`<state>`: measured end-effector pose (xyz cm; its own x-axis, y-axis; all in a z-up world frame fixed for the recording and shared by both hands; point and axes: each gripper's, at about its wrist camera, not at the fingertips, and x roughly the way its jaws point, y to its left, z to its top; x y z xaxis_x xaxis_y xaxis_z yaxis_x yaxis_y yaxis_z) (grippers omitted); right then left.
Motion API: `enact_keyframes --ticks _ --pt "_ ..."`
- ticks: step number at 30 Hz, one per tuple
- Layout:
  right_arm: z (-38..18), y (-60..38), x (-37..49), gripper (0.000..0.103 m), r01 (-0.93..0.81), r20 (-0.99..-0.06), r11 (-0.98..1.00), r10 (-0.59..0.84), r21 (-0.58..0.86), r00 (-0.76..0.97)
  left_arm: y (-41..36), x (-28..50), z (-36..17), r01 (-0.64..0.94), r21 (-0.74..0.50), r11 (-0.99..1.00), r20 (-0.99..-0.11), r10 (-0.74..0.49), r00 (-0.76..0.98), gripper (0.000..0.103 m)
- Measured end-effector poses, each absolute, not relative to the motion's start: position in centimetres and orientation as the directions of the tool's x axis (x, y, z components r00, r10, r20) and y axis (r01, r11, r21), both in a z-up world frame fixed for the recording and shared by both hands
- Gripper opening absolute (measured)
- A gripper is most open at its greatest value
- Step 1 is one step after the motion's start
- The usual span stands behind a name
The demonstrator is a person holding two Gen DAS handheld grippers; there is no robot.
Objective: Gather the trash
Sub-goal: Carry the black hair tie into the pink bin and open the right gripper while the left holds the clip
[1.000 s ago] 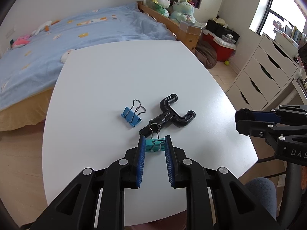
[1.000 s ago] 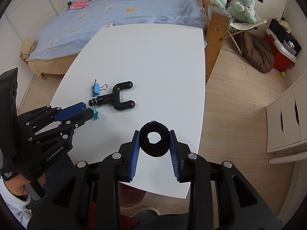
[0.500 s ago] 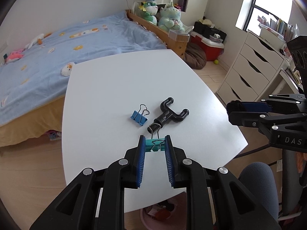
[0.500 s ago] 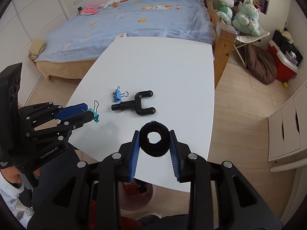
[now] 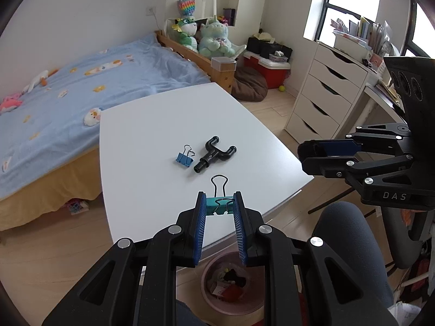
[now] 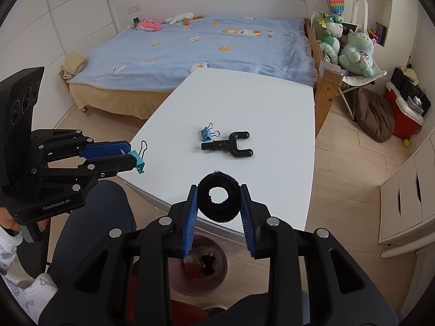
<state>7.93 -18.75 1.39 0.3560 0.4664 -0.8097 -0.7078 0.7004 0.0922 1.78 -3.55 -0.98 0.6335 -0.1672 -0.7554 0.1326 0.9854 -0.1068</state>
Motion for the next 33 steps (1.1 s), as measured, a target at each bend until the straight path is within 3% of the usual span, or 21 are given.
enact_keyframes --ticks 25,27,29,33 --pt "-0.5 -19.2 -1.4 0.034 -0.785 -0.812 0.595 0.538 0.174 0.227 -3.4 -4.5 -1.3 0.179 -0.157 0.971 -0.753 -0.234 0.615 0.020" --pt "-0.7 -19.1 -1.5 0.051 -0.786 -0.814 0.592 0.537 0.178 0.221 -3.3 -4.6 -1.3 0.179 -0.158 0.971 -0.753 -0.236 0.615 0.020" --pt "-0.8 -19.1 -1.6 0.079 -0.784 -0.811 0.597 0.536 0.170 0.233 -3.3 -4.8 -1.3 0.180 -0.158 0.971 -0.752 -0.236 0.615 0.020" --pt "-0.6 -19.6 -1.5 0.092 -0.766 -0.806 0.624 0.528 0.156 0.267 -3.4 -4.9 -1.4 0.189 -0.164 0.968 -0.754 -0.246 0.609 0.020"
